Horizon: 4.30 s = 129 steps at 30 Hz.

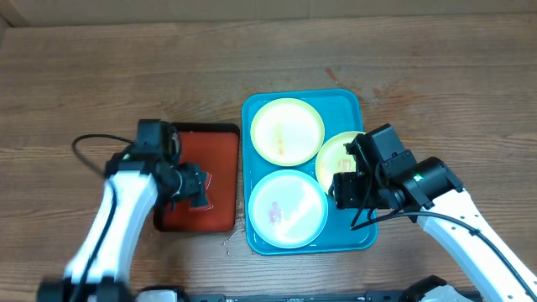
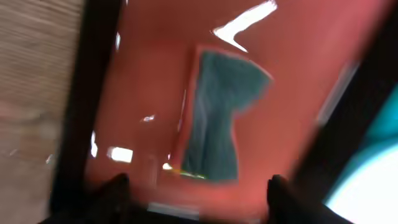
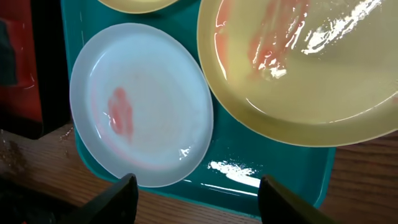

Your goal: Clean dirty plates on tray and stack at the side

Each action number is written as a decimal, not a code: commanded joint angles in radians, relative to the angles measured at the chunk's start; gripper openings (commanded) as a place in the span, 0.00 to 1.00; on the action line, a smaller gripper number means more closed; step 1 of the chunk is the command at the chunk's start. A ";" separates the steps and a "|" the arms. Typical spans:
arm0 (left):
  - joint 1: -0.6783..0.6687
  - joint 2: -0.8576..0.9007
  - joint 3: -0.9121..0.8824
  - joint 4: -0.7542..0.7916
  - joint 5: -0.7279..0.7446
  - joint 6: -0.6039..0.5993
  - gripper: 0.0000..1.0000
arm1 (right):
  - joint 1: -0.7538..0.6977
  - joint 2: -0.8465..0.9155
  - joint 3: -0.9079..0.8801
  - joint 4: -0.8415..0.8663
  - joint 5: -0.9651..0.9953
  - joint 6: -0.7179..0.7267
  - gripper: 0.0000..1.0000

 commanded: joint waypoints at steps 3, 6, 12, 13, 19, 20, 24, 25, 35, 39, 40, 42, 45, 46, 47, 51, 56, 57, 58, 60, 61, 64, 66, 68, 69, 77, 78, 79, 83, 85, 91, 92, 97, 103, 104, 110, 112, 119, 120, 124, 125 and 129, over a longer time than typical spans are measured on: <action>-0.011 0.208 -0.011 0.111 0.033 -0.021 0.58 | 0.007 0.000 -0.010 0.016 0.005 0.018 0.56; -0.025 0.281 -0.011 0.166 0.030 -0.011 0.46 | 0.018 0.000 -0.010 0.018 0.001 0.018 0.54; -0.028 0.303 0.038 0.116 0.039 0.004 0.04 | 0.063 0.000 -0.010 0.043 0.002 0.018 0.54; -0.028 0.295 0.063 0.087 0.039 0.007 0.04 | 0.071 0.000 -0.010 0.047 0.002 0.019 0.54; -0.028 0.229 0.183 -0.050 0.040 0.016 0.40 | 0.090 0.000 -0.010 0.061 0.002 0.023 0.53; -0.028 0.224 0.183 -0.058 0.039 0.019 0.49 | 0.090 0.000 -0.010 0.061 0.002 0.023 0.54; -0.028 0.228 0.163 -0.086 0.040 0.029 0.67 | 0.090 0.000 -0.010 0.058 0.002 0.026 0.54; -0.029 0.232 0.150 -0.093 0.044 0.029 0.66 | 0.090 0.000 -0.010 0.058 0.002 0.026 0.54; -0.028 0.234 -0.117 0.099 0.117 -0.009 0.04 | 0.090 0.000 -0.010 0.058 0.002 0.030 0.54; -0.028 0.233 -0.110 0.141 0.119 -0.019 0.04 | 0.090 0.000 -0.010 0.058 0.002 0.030 0.54; -0.028 0.232 -0.090 0.130 0.119 -0.019 0.04 | 0.090 0.000 -0.010 0.058 0.002 0.030 0.53; -0.028 0.232 -0.038 0.097 0.119 -0.019 0.04 | 0.090 0.000 -0.010 0.058 0.002 0.030 0.54; -0.029 0.232 0.050 0.038 0.119 -0.001 0.04 | 0.090 0.000 -0.010 0.058 0.023 0.069 0.53; -0.029 0.232 0.074 0.021 0.119 0.011 0.04 | 0.090 0.000 -0.010 0.057 0.037 0.088 0.53; -0.029 0.232 0.097 0.001 0.118 0.016 0.04 | 0.090 0.000 -0.010 0.057 0.048 0.105 0.53; -0.039 0.232 0.115 -0.027 0.106 0.049 0.29 | 0.090 0.000 -0.010 0.055 0.063 0.130 0.53; -0.043 0.235 0.100 -0.019 0.037 0.048 0.67 | 0.090 0.006 -0.014 0.050 0.063 0.130 0.53; -0.043 0.235 0.093 -0.014 0.019 0.048 0.67 | 0.090 0.012 -0.017 0.051 0.063 0.130 0.53; -0.043 0.235 0.087 -0.006 0.003 0.048 0.66 | 0.090 0.019 -0.019 0.053 0.062 0.129 0.53; -0.043 0.235 0.067 0.028 -0.010 0.048 0.57 | 0.090 0.035 -0.030 0.059 0.062 0.118 0.53; -0.046 0.235 0.050 0.063 -0.004 0.048 0.51 | 0.090 0.043 -0.036 0.060 0.062 0.117 0.53; -0.059 0.235 -0.017 0.178 0.053 0.048 0.24 | 0.090 0.073 -0.058 0.073 0.062 0.118 0.45; -0.069 0.235 -0.060 0.246 0.095 0.048 0.18 | 0.090 0.086 -0.073 0.086 0.061 0.118 0.45; -0.076 0.235 -0.077 0.270 0.103 0.048 0.04 | 0.090 0.089 -0.088 0.098 0.053 0.117 0.44; -0.076 0.235 -0.076 0.270 0.104 0.048 0.04 | 0.091 0.089 -0.095 0.106 0.034 0.090 0.44; -0.073 0.216 0.088 0.071 0.122 0.049 0.04 | 0.126 0.090 -0.154 0.204 0.003 0.008 0.43; -0.073 0.208 0.120 0.037 0.122 0.053 0.04 | 0.126 0.090 -0.176 0.228 0.027 0.046 0.43; -0.073 0.197 0.156 0.002 0.122 0.056 0.04 | 0.126 0.090 -0.193 0.245 0.042 0.066 0.42; -0.073 0.145 0.266 -0.105 0.119 0.064 0.04 | 0.126 0.091 -0.286 0.342 0.015 0.073 0.41; -0.073 0.113 0.309 -0.146 0.120 0.064 0.04 | 0.129 0.091 -0.330 0.389 0.014 0.074 0.41; -0.073 0.016 0.362 -0.195 0.171 0.064 0.04 | 0.128 0.122 -0.397 0.553 0.042 0.095 0.38; -0.073 0.006 0.362 -0.195 0.185 0.063 0.04 | 0.128 0.134 -0.396 0.573 0.063 0.119 0.35; -0.083 0.002 0.362 -0.200 0.251 0.063 0.04 | 0.127 0.221 -0.391 0.664 0.097 0.175 0.16; -0.204 0.026 0.361 -0.159 0.262 0.032 0.04 | 0.089 0.288 -0.365 0.664 0.209 0.321 0.04; -0.232 0.034 0.361 -0.152 0.246 0.003 0.04 | 0.080 0.287 -0.357 0.664 0.211 0.322 0.04; -0.411 0.140 0.323 -0.073 0.158 -0.225 0.04 | 0.036 0.287 -0.298 0.636 0.192 0.343 0.04; -0.461 0.196 0.306 -0.027 0.169 -0.274 0.04 | 0.036 0.287 -0.291 0.626 0.189 0.343 0.04; -0.573 0.420 0.304 0.125 0.216 -0.417 0.04 | 0.036 0.287 -0.291 0.610 0.189 0.340 0.04; -0.581 0.449 0.304 0.155 0.243 -0.427 0.04 | 0.036 0.287 -0.291 0.609 0.190 0.338 0.04; -0.592 0.543 0.305 0.244 0.319 -0.436 0.04 | 0.036 0.287 -0.292 0.602 0.192 0.335 0.04; -0.591 0.557 0.305 0.242 0.320 -0.441 0.04 | 0.036 0.287 -0.292 0.599 0.192 0.335 0.04; -0.551 0.570 0.309 0.126 0.225 -0.438 0.04 | 0.036 0.287 -0.292 0.588 0.192 0.335 0.04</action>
